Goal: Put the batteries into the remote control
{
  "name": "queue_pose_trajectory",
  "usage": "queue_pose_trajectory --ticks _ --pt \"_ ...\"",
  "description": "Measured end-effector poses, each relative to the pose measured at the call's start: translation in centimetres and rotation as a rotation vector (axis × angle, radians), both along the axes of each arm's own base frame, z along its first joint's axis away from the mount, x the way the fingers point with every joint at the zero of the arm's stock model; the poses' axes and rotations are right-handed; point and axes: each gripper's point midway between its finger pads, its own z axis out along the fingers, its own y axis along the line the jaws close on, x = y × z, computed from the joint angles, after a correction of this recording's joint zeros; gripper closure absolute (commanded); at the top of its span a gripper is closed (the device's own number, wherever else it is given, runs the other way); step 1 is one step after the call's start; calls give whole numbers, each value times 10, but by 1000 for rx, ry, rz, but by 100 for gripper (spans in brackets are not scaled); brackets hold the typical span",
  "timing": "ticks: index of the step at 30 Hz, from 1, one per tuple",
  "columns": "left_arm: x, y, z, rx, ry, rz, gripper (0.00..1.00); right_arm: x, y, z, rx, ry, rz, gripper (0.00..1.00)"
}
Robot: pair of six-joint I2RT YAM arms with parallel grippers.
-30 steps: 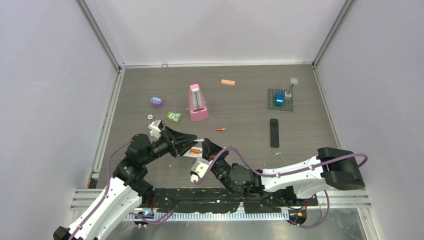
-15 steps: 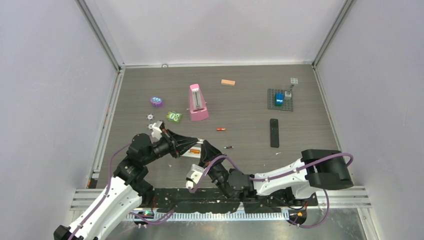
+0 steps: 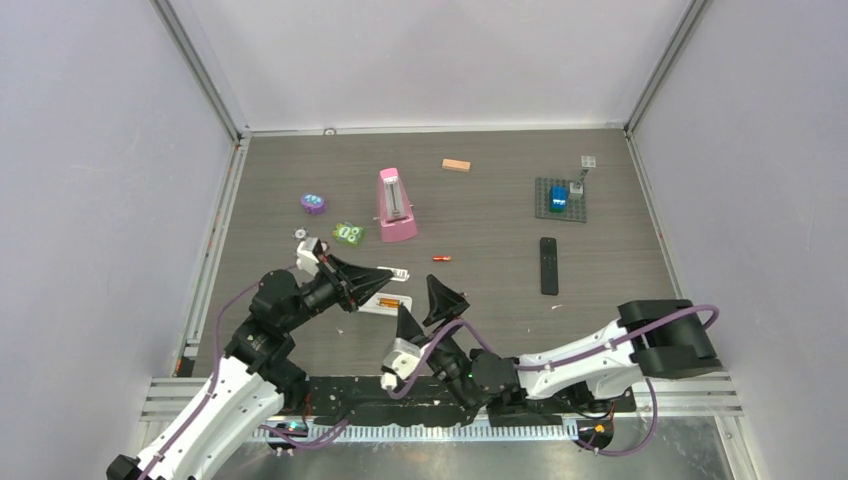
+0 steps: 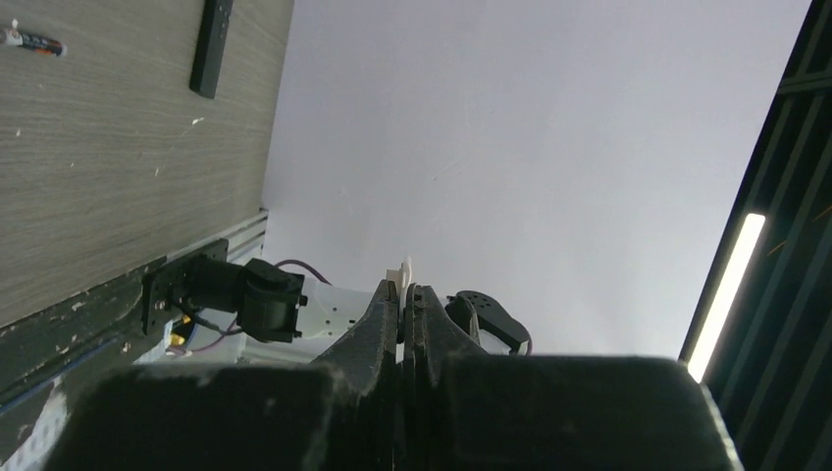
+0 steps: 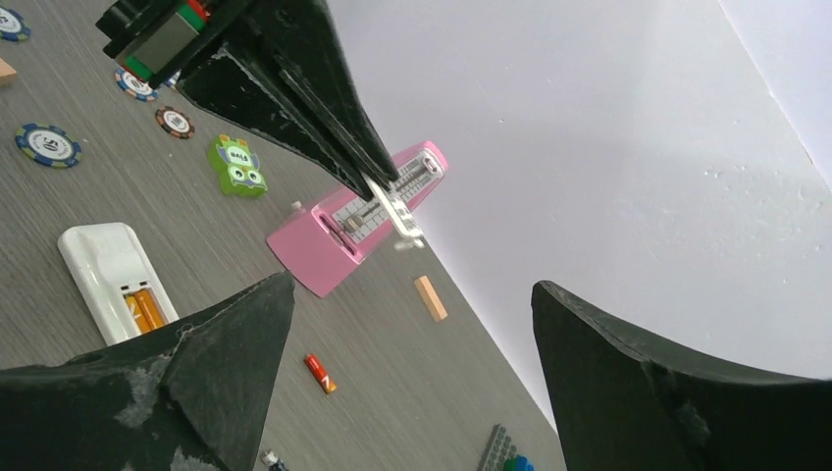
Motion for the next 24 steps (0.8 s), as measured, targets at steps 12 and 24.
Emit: queue_pose_trajectory --ticks 12,24 --pt "7 15 34 160 -376 92 100 -3 -52 104 778 666 217 5" --pt "-6 19 77 136 -589 96 100 -19 -46 133 1248 1205 424 13"
